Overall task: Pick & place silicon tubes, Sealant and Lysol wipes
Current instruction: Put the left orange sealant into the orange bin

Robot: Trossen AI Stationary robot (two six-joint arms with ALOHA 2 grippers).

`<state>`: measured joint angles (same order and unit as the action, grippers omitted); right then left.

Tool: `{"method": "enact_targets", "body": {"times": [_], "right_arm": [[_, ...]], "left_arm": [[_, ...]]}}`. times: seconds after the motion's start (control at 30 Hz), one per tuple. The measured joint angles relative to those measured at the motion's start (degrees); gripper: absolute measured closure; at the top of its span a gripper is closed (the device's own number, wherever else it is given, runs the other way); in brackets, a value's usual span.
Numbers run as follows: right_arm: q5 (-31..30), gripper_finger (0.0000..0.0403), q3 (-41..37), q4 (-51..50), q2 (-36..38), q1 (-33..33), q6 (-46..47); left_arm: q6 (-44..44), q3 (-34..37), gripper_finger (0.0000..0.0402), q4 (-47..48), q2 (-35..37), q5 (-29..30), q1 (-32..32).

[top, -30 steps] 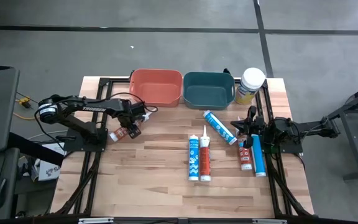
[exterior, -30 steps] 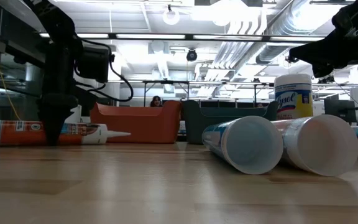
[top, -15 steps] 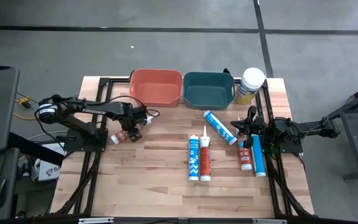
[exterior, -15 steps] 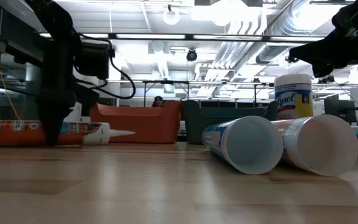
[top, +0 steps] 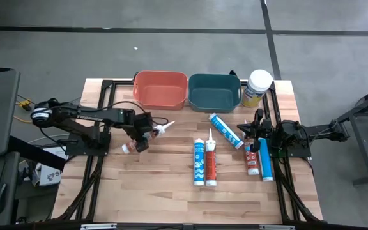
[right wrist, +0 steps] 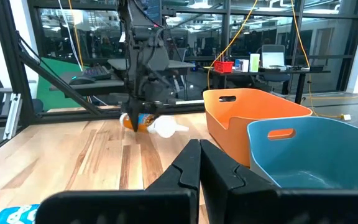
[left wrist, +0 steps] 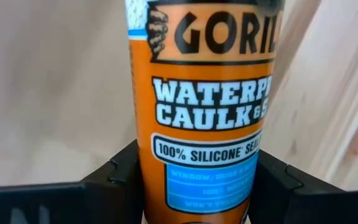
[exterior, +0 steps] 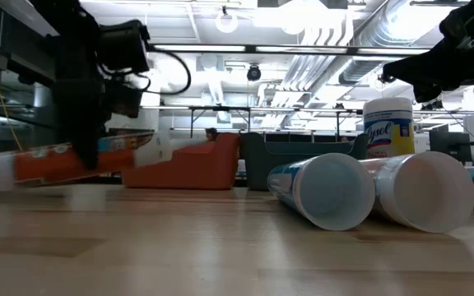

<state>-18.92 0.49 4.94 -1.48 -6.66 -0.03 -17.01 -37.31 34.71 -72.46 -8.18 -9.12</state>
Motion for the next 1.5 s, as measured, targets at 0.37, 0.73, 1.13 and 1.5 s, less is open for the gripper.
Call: {"method": "enact_targets", "body": {"times": [0.37, 0.73, 1.13, 1.5], "right_arm": [[0.0, 0.0402, 0.0, 0.0, 0.0, 0.0, 0.0], [0.0, 0.0402, 0.0, 0.0, 0.0, 0.0, 0.0], [0.0, 0.0402, 0.0, 0.0, 0.0, 0.0, 0.0], [0.0, 0.0402, 0.0, 0.0, 0.0, 0.0, 0.0]], "left_arm": [[5.4, -1.8, 0.0220, -3.2, 4.6, -0.2, -0.1], [22.1, -18.0, 0.0220, 13.9, 5.4, 20.7, -0.2], [40.1, -27.2, 0.0222, 15.0, -1.1, 38.5, -4.1], [52.4, -34.2, 0.0224, 12.5, -9.0, 38.3, -13.2]]}}
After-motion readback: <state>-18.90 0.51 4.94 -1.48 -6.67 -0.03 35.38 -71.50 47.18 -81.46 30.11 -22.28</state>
